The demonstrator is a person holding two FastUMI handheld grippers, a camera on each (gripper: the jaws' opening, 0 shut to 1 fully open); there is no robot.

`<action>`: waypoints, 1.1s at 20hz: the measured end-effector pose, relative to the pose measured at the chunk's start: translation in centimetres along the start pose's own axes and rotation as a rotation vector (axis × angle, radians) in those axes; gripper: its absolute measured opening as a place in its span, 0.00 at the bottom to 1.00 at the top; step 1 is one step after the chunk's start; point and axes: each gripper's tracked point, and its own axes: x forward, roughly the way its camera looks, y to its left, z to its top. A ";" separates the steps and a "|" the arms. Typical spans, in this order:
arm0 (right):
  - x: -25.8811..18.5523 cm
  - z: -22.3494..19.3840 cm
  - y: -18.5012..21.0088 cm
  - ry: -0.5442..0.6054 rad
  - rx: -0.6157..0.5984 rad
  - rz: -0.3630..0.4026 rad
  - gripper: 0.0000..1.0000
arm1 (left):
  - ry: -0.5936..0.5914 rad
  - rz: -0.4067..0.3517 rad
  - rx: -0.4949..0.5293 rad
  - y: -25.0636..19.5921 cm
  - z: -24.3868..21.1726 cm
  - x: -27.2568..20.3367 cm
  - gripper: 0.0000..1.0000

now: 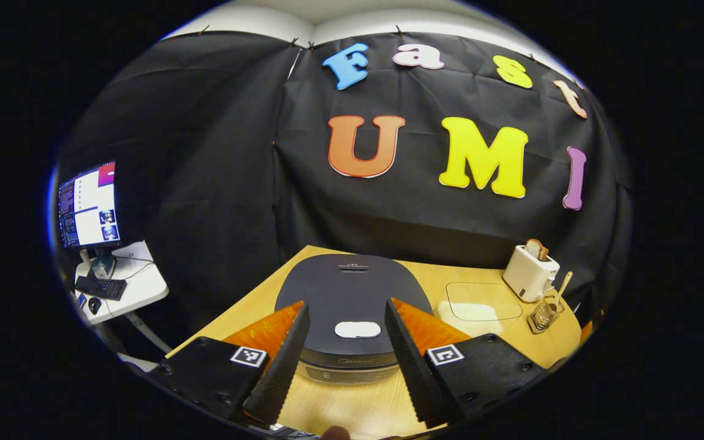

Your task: Close the left gripper, press the button to open the rice cooker; take a wooden spoon from the chopstick holder with the right hand, scoop a spoonful of rice and pour it into the rice cooker, then put the wooden spoon back into the chopstick holder.

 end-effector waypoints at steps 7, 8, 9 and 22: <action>-0.2 -1.0 -1.2 0.020 0.025 -0.005 0.96 | 0.241 0.035 0.066 0.3 -3.0 2.5 0.34; -0.1 -0.9 -1.4 0.019 0.023 -0.009 0.96 | 0.264 0.025 0.076 -0.1 -3.4 2.6 0.28; -0.1 -1.0 -1.6 0.016 0.021 -0.013 0.96 | 0.284 0.015 0.087 -0.6 -3.7 2.8 0.25; 0.5 -2.9 -0.9 0.052 0.078 0.011 0.96 | 0.288 0.086 0.167 -0.7 -5.3 4.0 0.03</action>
